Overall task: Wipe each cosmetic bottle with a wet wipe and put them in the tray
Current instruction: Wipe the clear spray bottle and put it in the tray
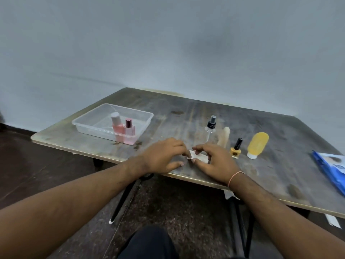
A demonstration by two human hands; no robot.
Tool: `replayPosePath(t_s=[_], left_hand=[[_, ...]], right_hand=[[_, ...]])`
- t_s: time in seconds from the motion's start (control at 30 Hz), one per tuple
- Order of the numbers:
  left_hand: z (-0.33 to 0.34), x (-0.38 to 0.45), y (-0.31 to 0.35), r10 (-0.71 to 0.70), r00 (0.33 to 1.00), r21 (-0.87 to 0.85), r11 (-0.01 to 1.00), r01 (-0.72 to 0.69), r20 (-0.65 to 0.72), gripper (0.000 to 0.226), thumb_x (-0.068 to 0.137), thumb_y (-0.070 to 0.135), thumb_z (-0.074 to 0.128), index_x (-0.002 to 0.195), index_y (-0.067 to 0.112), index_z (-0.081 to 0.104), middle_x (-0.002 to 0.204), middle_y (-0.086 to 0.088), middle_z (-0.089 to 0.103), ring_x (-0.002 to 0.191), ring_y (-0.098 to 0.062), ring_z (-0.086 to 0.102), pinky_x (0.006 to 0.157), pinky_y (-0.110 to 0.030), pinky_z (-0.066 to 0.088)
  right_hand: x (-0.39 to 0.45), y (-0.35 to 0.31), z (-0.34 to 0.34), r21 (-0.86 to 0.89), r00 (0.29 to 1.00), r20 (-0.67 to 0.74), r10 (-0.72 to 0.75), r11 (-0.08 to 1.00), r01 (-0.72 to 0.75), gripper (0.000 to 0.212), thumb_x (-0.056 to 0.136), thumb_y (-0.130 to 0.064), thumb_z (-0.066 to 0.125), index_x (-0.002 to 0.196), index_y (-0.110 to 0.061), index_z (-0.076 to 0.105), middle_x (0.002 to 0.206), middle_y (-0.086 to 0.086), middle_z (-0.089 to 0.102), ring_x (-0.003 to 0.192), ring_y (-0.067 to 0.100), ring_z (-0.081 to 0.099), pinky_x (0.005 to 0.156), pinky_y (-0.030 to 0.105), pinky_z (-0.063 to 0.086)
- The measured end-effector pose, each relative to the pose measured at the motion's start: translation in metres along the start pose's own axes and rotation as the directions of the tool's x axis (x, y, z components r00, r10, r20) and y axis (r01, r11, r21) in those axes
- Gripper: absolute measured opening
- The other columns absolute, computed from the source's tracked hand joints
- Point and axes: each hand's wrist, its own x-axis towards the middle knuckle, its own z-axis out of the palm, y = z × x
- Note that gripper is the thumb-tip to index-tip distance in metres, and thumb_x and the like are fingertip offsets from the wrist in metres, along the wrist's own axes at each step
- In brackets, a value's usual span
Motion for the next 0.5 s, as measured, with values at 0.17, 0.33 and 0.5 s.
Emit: replayPosePath(t_s=[0.17, 0.33, 0.5], left_hand=[[0.032, 0.032, 0.002, -0.227, 0.971, -0.176, 0.961, 0.211, -0.078, 0.044, 0.094, 0.037, 0.079, 0.135, 0.027, 0.066, 0.13, 0.008, 0.063, 0.121, -0.009, 0.055, 0.107, -0.028, 0.043], [0.042, 0.042, -0.01, -0.312, 0.947, -0.212, 0.933, 0.291, -0.074, 0.031, 0.091, 0.04, 0.082, 0.117, 0.025, 0.074, 0.119, 0.011, 0.064, 0.111, -0.007, 0.056, 0.102, -0.029, 0.047], [0.044, 0.043, -0.014, -0.403, 0.913, -0.433, 0.834, 0.341, -0.057, 0.008, 0.093, 0.035, 0.083, 0.098, 0.032, 0.077, 0.099, 0.008, 0.075, 0.088, -0.011, 0.07, 0.081, -0.031, 0.057]], right_hand=[[-0.014, 0.027, 0.001, 0.085, 0.995, -0.022, 0.093, 0.992, -0.09, 0.05, 0.086, -0.049, 0.084, 0.129, -0.028, 0.071, 0.115, -0.015, 0.065, 0.088, -0.012, 0.055, 0.078, 0.015, 0.041], [0.002, 0.033, 0.009, 0.095, 0.99, -0.015, 0.138, 0.986, -0.136, 0.048, 0.087, -0.049, 0.083, 0.129, -0.029, 0.071, 0.119, -0.013, 0.062, 0.101, 0.001, 0.061, 0.086, 0.026, 0.052], [0.009, 0.041, 0.015, 0.263, 0.974, -0.058, 0.217, 0.945, -0.195, 0.012, 0.094, -0.04, 0.076, 0.101, -0.032, 0.081, 0.093, -0.009, 0.075, 0.083, 0.008, 0.068, 0.079, 0.035, 0.056]])
